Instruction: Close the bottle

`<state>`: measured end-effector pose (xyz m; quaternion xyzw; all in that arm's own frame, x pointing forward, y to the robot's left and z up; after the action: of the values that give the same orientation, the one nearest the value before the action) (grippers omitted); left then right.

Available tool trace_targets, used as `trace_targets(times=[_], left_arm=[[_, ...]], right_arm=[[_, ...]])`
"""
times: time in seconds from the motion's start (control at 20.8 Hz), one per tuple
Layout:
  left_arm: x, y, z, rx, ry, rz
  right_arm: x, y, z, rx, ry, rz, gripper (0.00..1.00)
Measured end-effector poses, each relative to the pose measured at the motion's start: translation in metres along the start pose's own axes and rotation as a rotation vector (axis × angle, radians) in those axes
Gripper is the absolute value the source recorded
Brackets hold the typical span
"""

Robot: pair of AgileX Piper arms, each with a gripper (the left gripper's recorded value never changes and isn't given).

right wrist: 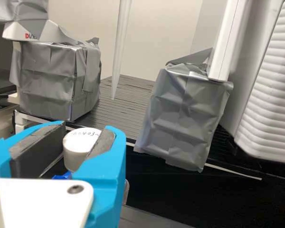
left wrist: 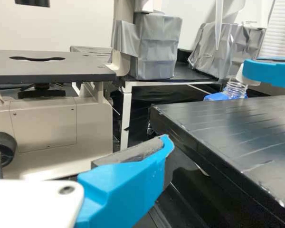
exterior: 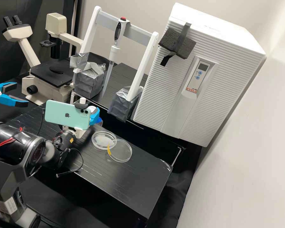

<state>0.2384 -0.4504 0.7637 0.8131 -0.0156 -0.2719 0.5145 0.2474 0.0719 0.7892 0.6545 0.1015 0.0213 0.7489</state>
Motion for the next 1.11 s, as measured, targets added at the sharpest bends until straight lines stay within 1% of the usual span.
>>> trace_targets(times=[0.19, 0.48, 0.62, 0.82, 0.91, 1.11], left_arm=[[0.0, 0.0, 0.0, 0.0, 0.0, 0.0], [0.0, 0.0, 0.0, 0.0, 0.0, 0.0], [0.0, 0.0, 0.0, 0.0, 0.0, 0.0], [0.0, 0.0, 0.0, 0.0, 0.0, 0.0], [0.0, 0.0, 0.0, 0.0, 0.0, 0.0], [0.0013, 0.002, 0.0, 0.004, -0.002, 0.006]], right_arm=[[0.0, 0.0, -0.001, 0.0, 0.005, -0.001, 0.0], [0.011, 0.0, -0.002, 0.0, 0.007, 0.002, 0.0], [0.013, 0.004, 0.0, 0.0, 0.0, 0.013, 0.0], [0.013, 0.004, 0.0, 0.0, -0.002, 0.014, 0.0], [0.011, 0.002, 0.001, 0.0, -0.005, 0.01, 0.0], [0.01, -0.002, -0.001, 0.0, 0.008, -0.003, 0.0]])
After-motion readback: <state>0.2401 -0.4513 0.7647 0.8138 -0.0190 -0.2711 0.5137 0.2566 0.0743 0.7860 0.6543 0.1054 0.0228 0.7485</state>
